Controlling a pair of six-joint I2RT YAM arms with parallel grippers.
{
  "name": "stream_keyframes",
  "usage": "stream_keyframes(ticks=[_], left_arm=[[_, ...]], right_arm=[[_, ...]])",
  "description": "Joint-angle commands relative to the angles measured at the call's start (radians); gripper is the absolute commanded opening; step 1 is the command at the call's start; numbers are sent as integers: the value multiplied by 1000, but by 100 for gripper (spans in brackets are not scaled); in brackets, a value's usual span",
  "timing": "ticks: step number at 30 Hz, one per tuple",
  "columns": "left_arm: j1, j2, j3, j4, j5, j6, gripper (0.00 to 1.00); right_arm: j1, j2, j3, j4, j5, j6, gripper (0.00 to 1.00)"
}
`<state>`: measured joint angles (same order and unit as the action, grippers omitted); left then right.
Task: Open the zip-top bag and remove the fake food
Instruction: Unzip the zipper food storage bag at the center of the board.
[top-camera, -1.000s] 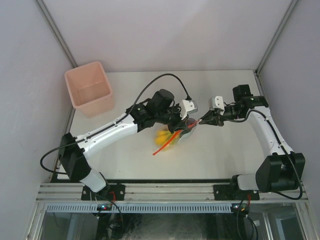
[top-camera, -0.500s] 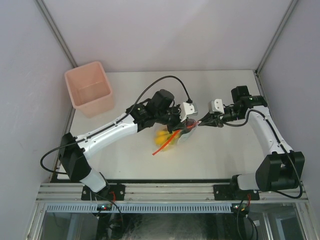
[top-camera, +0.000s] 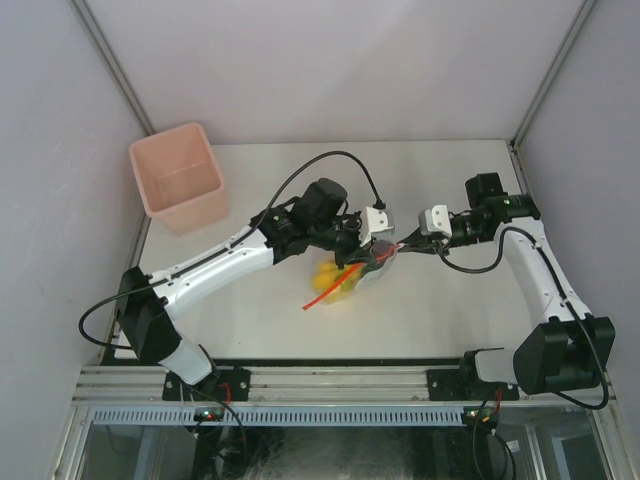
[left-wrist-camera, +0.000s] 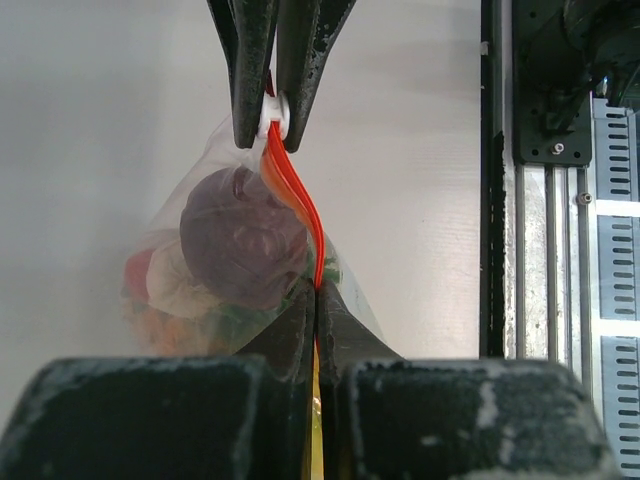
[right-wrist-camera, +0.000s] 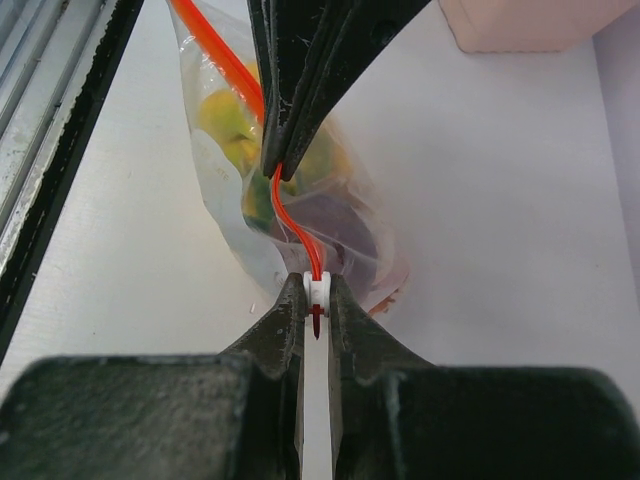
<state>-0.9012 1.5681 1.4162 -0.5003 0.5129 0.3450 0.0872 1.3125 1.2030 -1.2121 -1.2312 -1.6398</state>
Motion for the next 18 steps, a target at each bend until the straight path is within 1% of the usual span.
stream_keyframes(ticks=[1, 6, 14, 18], left_arm=[[-2, -25, 64, 56, 36, 25, 0], [-3, -28, 66, 55, 29, 27, 0], [-1, -47, 41, 59, 24, 27, 0], [5, -57, 20, 65, 23, 25, 0]], right_arm=[[29, -25, 3, -44, -47, -78, 1], [50, -21, 3, -61, -19, -112, 2], [40, -20, 3, -56, 20, -107, 9], [16, -42, 3, -57, 15, -107, 15]])
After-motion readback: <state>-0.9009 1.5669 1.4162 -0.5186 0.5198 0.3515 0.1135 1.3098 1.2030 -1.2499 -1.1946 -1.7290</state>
